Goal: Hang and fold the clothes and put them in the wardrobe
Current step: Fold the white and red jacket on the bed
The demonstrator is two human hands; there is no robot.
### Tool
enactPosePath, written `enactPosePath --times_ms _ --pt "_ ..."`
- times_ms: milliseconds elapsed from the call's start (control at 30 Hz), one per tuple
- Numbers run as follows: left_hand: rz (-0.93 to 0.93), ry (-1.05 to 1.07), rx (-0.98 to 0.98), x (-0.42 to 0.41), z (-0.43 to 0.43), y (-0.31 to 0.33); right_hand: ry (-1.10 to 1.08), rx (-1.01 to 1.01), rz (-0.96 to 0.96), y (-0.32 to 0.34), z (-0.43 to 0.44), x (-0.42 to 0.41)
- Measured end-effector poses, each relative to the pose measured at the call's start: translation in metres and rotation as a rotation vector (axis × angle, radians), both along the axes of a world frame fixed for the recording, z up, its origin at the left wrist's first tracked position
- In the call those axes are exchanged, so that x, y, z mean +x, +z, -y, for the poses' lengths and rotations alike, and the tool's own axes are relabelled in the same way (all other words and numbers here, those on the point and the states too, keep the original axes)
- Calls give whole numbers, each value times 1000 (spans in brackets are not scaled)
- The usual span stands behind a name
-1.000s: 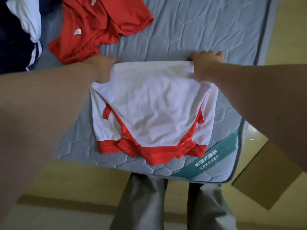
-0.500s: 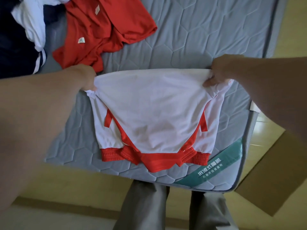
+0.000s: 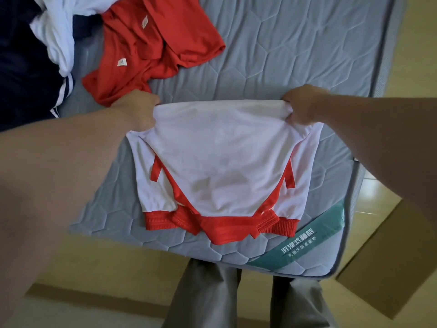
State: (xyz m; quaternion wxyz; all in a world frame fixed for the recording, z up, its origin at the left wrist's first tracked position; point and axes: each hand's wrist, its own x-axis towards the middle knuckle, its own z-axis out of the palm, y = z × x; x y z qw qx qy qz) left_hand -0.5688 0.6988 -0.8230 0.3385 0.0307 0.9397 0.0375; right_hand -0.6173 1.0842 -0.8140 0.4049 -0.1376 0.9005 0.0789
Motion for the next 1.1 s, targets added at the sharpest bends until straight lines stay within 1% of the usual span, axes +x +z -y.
enactPosePath --times_ms 100,200,300,367,433,533,633,733,800,867,933,1033,1067,1100 --pt "-166 -22 -25 -4 -1 14 -32 -10 -187 11 2 -9" --pt "-304 10 -43 14 -4 36 -12 -29 -289 33 0 -8" --pt "-425 -42 -11 66 -15 62 71 -132 -311 67 -10 31" --pt "-463 -67 29 115 -20 75 122 -203 -307 87 -19 76" --pt "-470 -142 36 169 -25 79 154 -227 -249 97 -28 128" --pt "-387 -274 50 238 -28 70 194 -181 -153 88 -38 194" --pt "-243 -319 23 275 -30 48 251 -84 -55 63 -45 235" --pt "-76 -330 -22 286 -37 29 256 -41 37 38 -47 255" --pt "-44 -339 -27 287 -42 20 242 -23 58 25 -43 262" --pt "-57 -358 -45 291 -42 14 243 8 81 16 -38 266" --pt "31 -382 -80 292 -46 13 250 35 135 13 -35 269" --pt "260 -363 -120 280 -51 14 282 79 314 18 -29 261" --pt "291 -293 -124 269 -53 17 260 86 349 20 -25 253" --pt "258 -177 -100 257 -55 20 204 63 341 23 -20 243"
